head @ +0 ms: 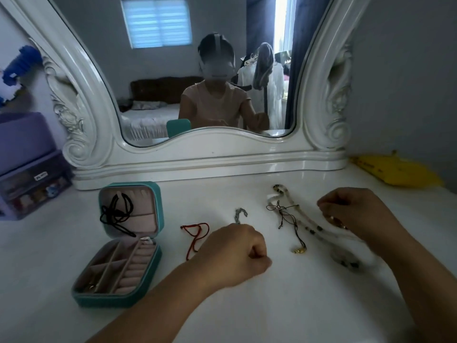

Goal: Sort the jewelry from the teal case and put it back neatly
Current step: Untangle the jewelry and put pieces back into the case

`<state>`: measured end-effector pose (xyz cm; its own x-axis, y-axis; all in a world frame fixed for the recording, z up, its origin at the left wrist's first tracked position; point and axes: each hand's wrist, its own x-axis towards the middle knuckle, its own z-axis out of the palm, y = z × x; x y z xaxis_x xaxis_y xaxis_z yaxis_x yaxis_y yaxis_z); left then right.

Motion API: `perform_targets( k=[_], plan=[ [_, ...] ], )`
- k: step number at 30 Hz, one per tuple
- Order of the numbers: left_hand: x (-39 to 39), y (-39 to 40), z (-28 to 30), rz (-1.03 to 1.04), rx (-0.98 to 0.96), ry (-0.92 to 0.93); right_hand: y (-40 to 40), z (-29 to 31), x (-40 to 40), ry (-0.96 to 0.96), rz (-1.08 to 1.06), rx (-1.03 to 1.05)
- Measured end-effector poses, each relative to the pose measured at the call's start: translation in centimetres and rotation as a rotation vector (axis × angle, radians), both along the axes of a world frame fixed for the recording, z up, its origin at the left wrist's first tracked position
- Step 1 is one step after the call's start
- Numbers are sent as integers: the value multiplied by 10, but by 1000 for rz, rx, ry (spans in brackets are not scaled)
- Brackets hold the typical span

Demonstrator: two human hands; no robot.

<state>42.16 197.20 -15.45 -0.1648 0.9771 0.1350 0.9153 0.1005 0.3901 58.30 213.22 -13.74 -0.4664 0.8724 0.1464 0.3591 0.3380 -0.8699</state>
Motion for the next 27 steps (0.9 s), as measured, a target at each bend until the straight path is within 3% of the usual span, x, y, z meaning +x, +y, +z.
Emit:
perform_targets(
  k=[4,7,13,17,22,27],
  plan=[
    [-9,9,11,152,72,-422,-20,-2,-18,113,196,-62],
    [-18,13,25,144,128,-716,-32,0,-38,214,361,-103],
    [-34,13,43,191,255,-1042,-41,11,-81,365,653,-304],
    [-41,12,47,244,332,-1128,-45,8,-101,400,728,-366],
    [-52,12,43,313,396,-1213,-37,-2,-103,397,557,-367],
    [-60,13,33,321,323,-1192,-26,5,-98,590,496,-493]
  ],
)
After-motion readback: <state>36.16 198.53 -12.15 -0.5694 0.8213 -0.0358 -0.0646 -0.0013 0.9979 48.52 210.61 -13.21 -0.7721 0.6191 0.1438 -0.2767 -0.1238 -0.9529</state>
